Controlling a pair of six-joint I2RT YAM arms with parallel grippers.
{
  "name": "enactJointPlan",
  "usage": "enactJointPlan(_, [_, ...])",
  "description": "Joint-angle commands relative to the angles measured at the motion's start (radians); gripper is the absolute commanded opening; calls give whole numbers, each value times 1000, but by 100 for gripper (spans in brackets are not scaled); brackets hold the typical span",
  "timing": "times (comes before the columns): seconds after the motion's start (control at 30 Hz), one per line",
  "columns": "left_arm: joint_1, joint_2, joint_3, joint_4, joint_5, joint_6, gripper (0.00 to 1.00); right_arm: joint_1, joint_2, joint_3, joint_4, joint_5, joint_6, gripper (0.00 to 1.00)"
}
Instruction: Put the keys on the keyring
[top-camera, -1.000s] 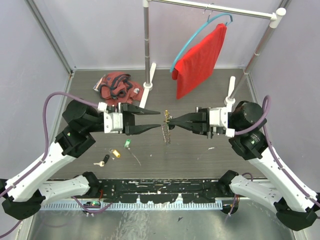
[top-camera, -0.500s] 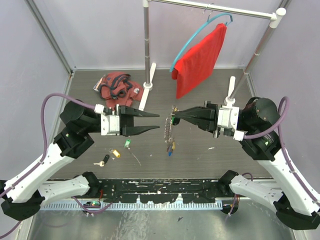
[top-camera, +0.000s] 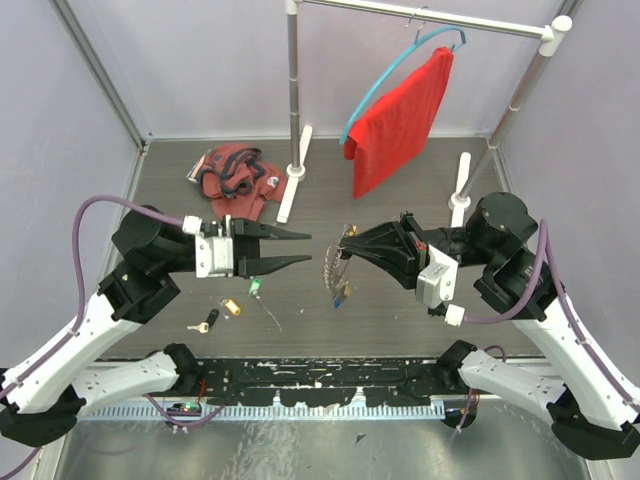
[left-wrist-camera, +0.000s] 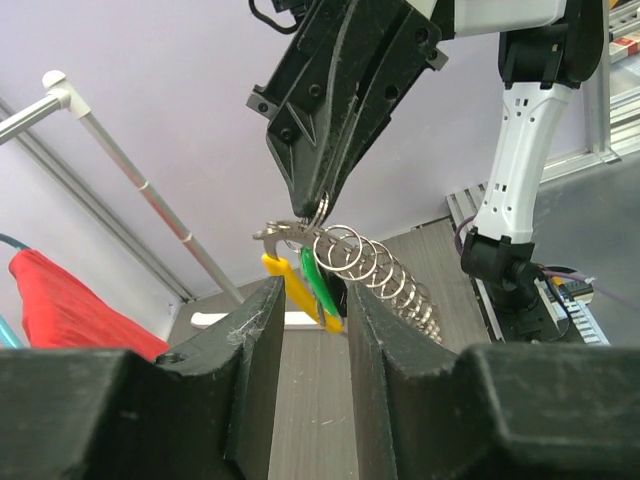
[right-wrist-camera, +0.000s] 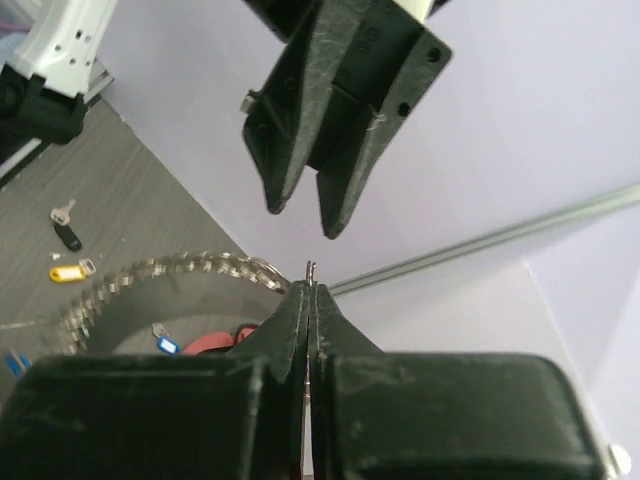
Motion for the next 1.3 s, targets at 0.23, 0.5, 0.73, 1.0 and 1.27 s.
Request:
enactJointPlan(0.23, [-2, -63, -31, -112, -50, 51, 38, 5, 41, 84, -184, -131, -413, 1])
enactJointPlan(0.5, [-2, -86, -51, -193, -121, 48, 44, 5, 43, 86, -197, -137, -460, 1])
enactJointPlan(0.73, [-3, -82, -72, -283, -402, -90, 59, 5, 47, 96, -247, -69, -480, 1])
enactJointPlan(1.0, [-2, -78, -117, -464, -840, -420, 67, 5, 51, 20, -238, 48, -208, 1])
enactJointPlan(1.27, [3, -36, -173, -683, -1112, -844, 73, 6, 65, -111, -143, 174, 135, 1])
